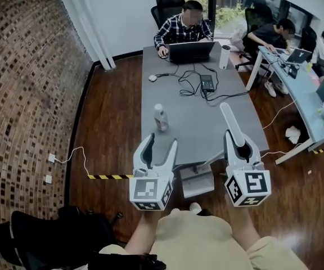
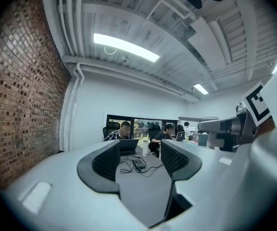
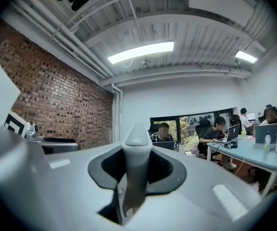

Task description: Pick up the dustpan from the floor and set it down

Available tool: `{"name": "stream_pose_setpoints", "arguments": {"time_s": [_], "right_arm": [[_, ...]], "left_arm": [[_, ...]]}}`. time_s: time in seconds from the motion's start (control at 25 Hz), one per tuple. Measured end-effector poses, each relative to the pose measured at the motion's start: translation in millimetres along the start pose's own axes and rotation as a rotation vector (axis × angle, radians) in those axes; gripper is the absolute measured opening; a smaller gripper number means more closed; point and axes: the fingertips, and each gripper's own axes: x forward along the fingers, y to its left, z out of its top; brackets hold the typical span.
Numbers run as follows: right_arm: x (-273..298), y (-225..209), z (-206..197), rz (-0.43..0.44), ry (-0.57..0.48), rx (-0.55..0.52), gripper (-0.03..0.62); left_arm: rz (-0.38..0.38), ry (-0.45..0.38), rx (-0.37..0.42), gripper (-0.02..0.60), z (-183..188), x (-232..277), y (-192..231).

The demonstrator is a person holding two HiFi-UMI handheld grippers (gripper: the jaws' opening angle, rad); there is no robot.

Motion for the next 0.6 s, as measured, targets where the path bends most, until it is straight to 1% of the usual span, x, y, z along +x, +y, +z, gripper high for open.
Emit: {"name": "stream_pose_setpoints", "arguments": {"time_s": [0.4, 0.6], "right_arm": [[-1, -8, -5, -0.012, 0.021, -0.004, 0.086], [-4, -15, -14, -0.015, 0.044, 0.005, 0.086]], "left_arm": [[-0.015, -0.026, 0.030, 0.255, 5, 2, -13], [0.026, -0.030, 0.049, 0.255, 1, 4, -12]]}}
